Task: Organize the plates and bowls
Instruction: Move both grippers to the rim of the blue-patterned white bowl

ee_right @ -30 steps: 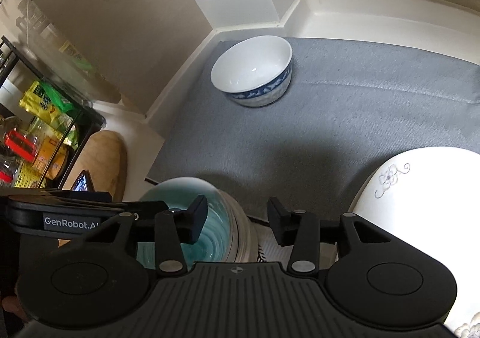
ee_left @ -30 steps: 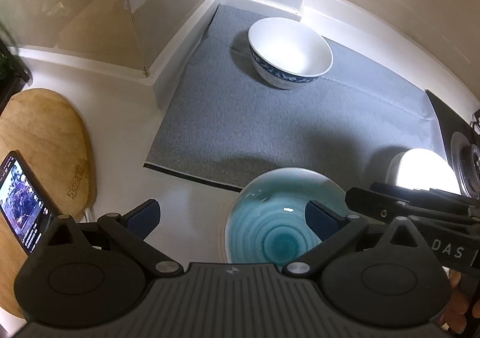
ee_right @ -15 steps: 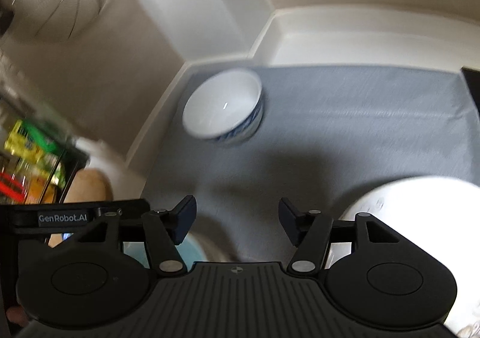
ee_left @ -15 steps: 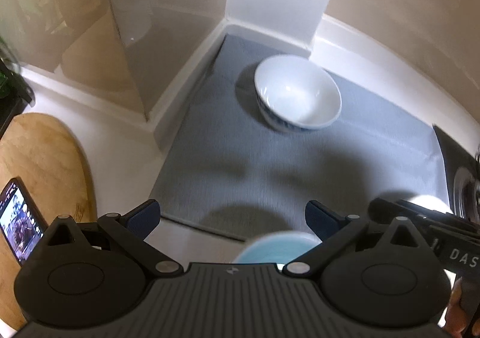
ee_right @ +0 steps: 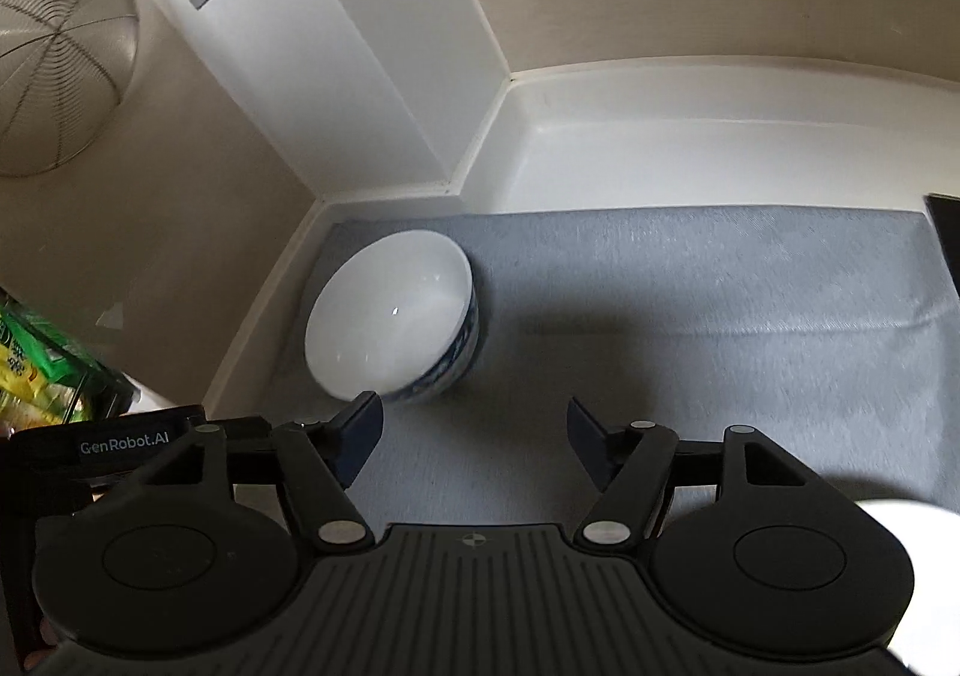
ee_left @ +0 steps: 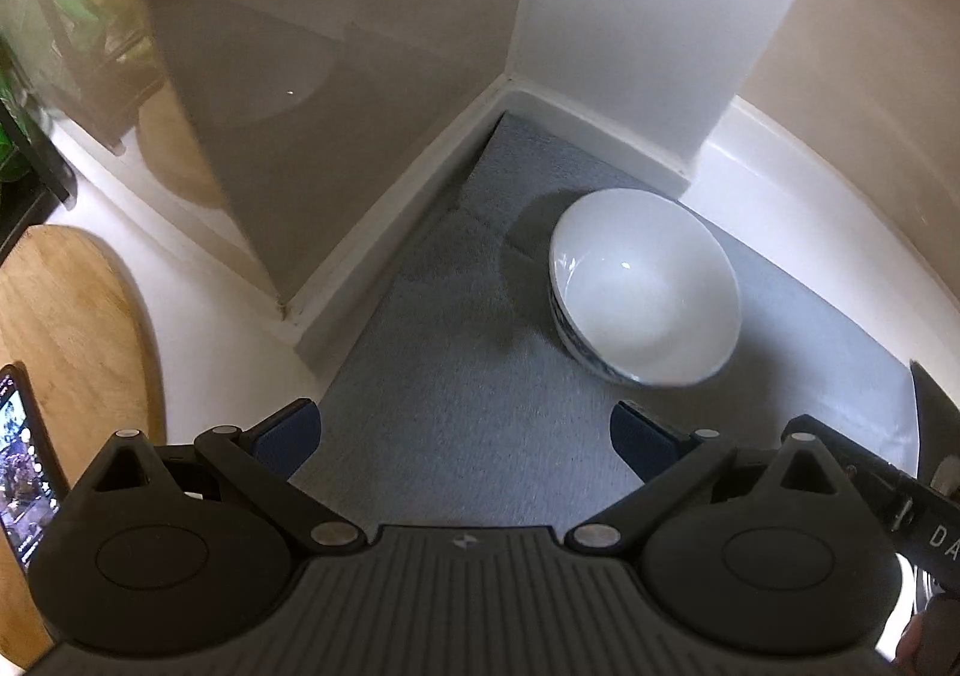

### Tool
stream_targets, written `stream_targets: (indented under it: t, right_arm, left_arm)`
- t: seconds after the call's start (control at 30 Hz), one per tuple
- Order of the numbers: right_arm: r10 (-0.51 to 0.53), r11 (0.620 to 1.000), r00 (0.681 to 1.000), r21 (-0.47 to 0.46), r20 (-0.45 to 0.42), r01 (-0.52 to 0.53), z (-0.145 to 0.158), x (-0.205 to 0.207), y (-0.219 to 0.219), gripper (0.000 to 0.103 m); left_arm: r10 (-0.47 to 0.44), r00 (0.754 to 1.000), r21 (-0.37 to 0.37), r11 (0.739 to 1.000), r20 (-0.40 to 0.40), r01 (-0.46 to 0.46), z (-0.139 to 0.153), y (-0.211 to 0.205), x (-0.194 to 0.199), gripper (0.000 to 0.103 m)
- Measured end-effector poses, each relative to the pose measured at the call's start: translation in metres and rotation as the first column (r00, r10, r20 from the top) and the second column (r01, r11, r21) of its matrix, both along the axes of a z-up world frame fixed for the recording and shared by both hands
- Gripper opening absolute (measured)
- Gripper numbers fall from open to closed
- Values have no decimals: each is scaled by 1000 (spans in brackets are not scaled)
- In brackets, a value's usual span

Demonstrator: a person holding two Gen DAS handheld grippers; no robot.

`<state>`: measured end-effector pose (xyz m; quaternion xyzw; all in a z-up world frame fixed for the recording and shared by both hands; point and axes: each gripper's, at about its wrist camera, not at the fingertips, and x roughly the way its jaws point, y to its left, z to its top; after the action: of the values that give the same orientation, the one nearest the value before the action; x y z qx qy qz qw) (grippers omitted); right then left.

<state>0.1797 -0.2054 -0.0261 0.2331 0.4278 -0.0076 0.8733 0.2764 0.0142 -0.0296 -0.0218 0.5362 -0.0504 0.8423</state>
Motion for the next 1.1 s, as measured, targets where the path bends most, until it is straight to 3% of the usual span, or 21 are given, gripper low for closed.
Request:
stream_targets:
  t: [0.53,1.1]
  right_arm:
    - [17,1000,1000,0,-16,-17,-20,52,-14,72]
    - [54,998,997,-25,-55,-55,-51,87,-13,72]
  left_arm:
    - [66,998,-27,997,-6,-66,-18,-12,33,103]
    - [110,992,17,994,-67,-110,-46,-22,66,103]
